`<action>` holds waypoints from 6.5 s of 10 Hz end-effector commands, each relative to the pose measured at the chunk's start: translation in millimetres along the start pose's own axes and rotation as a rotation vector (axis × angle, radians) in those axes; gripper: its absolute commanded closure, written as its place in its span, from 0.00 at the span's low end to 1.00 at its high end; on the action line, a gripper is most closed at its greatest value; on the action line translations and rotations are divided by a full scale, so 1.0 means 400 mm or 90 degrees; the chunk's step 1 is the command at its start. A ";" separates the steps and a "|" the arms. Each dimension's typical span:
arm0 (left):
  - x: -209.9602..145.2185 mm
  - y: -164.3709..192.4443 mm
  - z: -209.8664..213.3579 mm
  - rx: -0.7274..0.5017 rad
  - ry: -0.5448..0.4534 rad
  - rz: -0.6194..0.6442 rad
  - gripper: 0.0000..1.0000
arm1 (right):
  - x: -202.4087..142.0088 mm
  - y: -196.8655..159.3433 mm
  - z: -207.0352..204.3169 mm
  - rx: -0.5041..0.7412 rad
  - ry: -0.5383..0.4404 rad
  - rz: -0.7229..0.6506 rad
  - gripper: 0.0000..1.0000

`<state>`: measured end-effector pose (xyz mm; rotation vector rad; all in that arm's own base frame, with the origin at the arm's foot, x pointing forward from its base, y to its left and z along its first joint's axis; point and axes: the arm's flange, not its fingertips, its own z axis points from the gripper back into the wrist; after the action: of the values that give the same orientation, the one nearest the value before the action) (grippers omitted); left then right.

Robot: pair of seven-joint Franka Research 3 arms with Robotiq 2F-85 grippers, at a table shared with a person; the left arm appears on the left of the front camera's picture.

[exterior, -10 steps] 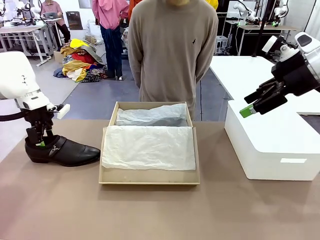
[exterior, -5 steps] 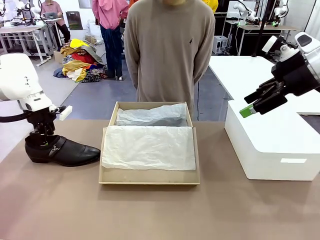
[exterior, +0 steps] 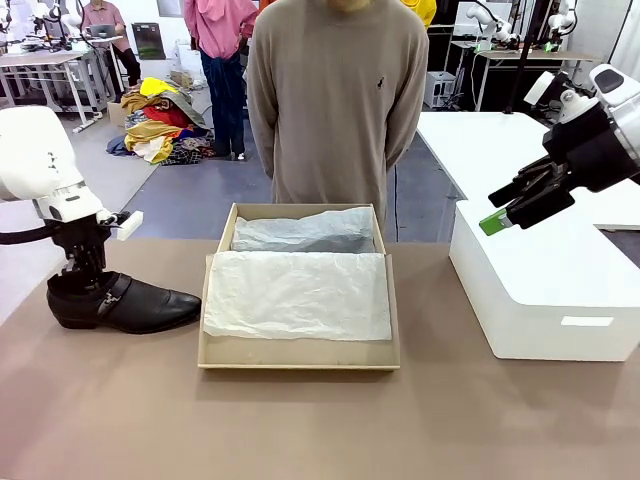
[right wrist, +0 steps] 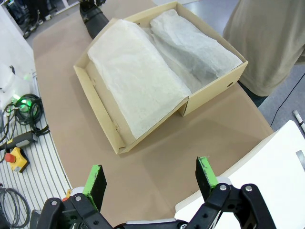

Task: Pack the shoes into the box.
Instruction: Place the other shoe of the Shoes into the Shoes Box.

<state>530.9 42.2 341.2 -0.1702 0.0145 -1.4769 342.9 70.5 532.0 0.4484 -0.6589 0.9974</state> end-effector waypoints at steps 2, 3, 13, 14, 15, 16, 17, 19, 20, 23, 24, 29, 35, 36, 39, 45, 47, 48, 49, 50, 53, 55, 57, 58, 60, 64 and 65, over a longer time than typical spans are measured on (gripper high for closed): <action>0.000 -0.010 0.016 0.003 0.003 -0.011 1.00 | 0.001 -0.002 0.000 0.008 -0.010 0.003 0.00; 0.000 -0.013 0.021 0.006 0.006 -0.012 1.00 | 0.001 -0.002 0.000 0.008 -0.010 0.003 0.00; -0.043 0.066 0.315 0.019 -0.006 0.241 1.00 | 0.001 -0.002 0.000 0.008 -0.010 0.003 0.00; -0.039 0.056 0.347 0.033 -0.020 0.305 1.00 | 0.001 -0.002 0.000 0.008 -0.010 0.003 0.00; -0.032 0.043 0.374 0.047 -0.036 0.344 1.00 | 0.001 -0.002 0.000 0.008 -0.010 0.003 0.00; -0.027 0.025 0.401 0.044 -0.048 0.373 1.00 | 0.001 -0.002 0.000 0.008 -0.010 0.003 0.00; -0.020 0.012 0.417 0.049 -0.039 0.392 1.00 | 0.001 -0.002 0.000 0.008 -0.010 0.003 0.00; -0.036 0.031 0.393 0.047 -0.029 0.370 1.00 | 0.001 -0.002 0.000 0.008 -0.010 0.003 0.00; -0.036 0.031 0.393 0.047 -0.029 0.370 1.00 | 0.001 -0.002 0.000 0.008 -0.010 0.003 0.00; -0.036 0.031 0.393 0.047 -0.029 0.370 1.00 | 0.001 -0.002 0.000 0.008 -0.010 0.003 0.00; -0.036 0.031 0.393 0.047 -0.029 0.370 1.00 | 0.001 -0.002 0.000 0.008 -0.010 0.003 0.00; 0.102 -0.008 0.467 0.153 -0.032 0.654 1.00 | 0.001 -0.002 0.000 0.008 -0.010 0.003 0.00; 0.317 -0.030 0.484 0.148 -0.090 0.973 1.00 | 0.001 -0.002 0.000 0.008 -0.010 0.003 0.00; 0.332 -0.034 0.477 0.157 -0.098 0.994 1.00 | 0.001 -0.002 0.000 0.008 -0.010 0.003 0.00; 0.331 -0.028 0.467 0.145 -0.070 0.974 1.00 | 0.001 -0.002 0.000 0.008 -0.010 0.003 0.00; 0.371 -0.033 0.471 0.179 -0.084 1.035 1.00 | 0.001 -0.002 0.000 0.008 -0.010 0.003 0.00; 0.459 -0.053 0.507 0.223 -0.105 1.170 1.00 | 0.001 -0.002 0.000 0.008 -0.010 0.003 0.00; 0.506 -0.061 0.517 0.243 -0.105 1.223 1.00 | 0.001 -0.002 0.000 0.008 -0.010 0.003 0.00; 0.557 -0.069 0.523 0.251 -0.111 1.264 1.00 | 0.001 -0.002 0.000 0.008 -0.010 0.003 0.00; 0.611 -0.075 0.527 0.263 -0.137 1.320 1.00 | 0.001 -0.002 0.000 0.008 -0.010 0.003 0.00; 0.718 -0.092 0.512 0.223 -0.242 1.427 1.00 | 0.001 -0.002 0.000 0.008 -0.010 0.003 0.00; 0.769 -0.093 0.495 0.202 -0.260 1.455 1.00 | 0.001 -0.002 0.000 0.008 -0.010 0.003 0.00; 0.758 -0.099 0.488 0.202 -0.241 1.436 1.00 | 0.001 -0.002 0.000 0.008 -0.010 0.003 0.00; 0.758 -0.099 0.488 0.202 -0.241 1.436 1.00 | 0.001 -0.002 0.000 0.008 -0.010 0.003 0.00; 0.758 -0.099 0.488 0.202 -0.241 1.436 1.00 | 0.001 -0.002 0.000 0.008 -0.010 0.003 0.00; 0.801 -0.109 0.469 0.192 -0.256 1.488 1.00 | 0.001 -0.002 0.000 0.008 -0.010 0.003 0.00; 0.831 -0.124 0.468 0.180 -0.265 1.558 1.00 | 0.001 -0.002 0.000 0.008 -0.010 0.003 0.00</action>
<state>541.8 -258.2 558.0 -0.0810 -0.2360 0.8960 342.9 70.5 532.0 0.4482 -0.6588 0.9972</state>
